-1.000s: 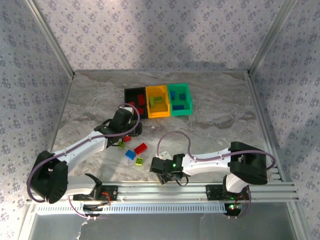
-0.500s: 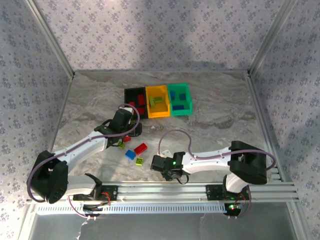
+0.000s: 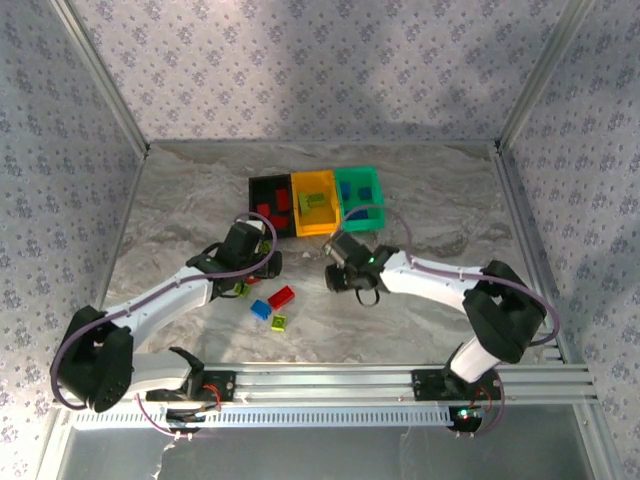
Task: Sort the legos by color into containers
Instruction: Pick up the lego from the bottom-center of the table, then place the lego in the container.
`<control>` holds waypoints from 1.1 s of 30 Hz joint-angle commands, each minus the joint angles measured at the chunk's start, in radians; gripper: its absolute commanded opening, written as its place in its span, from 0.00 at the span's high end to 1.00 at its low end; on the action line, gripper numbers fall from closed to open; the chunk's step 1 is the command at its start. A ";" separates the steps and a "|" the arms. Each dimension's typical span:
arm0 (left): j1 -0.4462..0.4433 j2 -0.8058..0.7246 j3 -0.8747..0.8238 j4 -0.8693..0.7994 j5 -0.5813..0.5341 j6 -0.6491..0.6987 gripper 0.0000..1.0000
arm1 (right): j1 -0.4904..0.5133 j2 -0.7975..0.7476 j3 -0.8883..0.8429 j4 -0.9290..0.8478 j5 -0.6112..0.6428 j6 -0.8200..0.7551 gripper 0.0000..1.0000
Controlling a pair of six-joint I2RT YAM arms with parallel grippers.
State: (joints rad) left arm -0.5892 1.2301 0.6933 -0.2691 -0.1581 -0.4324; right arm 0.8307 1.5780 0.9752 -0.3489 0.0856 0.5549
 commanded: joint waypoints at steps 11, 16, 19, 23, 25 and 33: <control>-0.001 -0.151 -0.025 -0.134 -0.001 -0.016 0.20 | -0.390 0.259 0.487 0.003 -0.066 -0.196 0.63; -0.002 -0.229 -0.058 -0.146 -0.010 -0.040 0.20 | -0.484 0.393 0.642 -0.053 -0.161 -0.190 0.71; -0.001 -0.261 -0.071 -0.148 -0.013 -0.049 0.20 | -0.487 0.467 0.719 -0.077 -0.185 -0.197 0.71; -0.002 -0.260 -0.063 -0.169 -0.005 -0.048 0.20 | -0.473 0.534 0.781 -0.108 -0.158 -0.215 0.70; -0.001 -0.250 -0.060 -0.170 0.004 -0.046 0.20 | -0.473 0.554 0.789 -0.107 -0.149 -0.217 0.69; -0.002 -0.178 -0.061 -0.125 0.121 -0.010 0.19 | -0.463 0.518 0.734 -0.082 -0.132 -0.246 0.34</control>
State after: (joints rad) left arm -0.5892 1.0241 0.6239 -0.4149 -0.1043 -0.4618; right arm 0.3630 2.1281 1.7229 -0.4206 -0.0578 0.3389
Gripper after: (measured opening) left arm 0.805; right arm 0.659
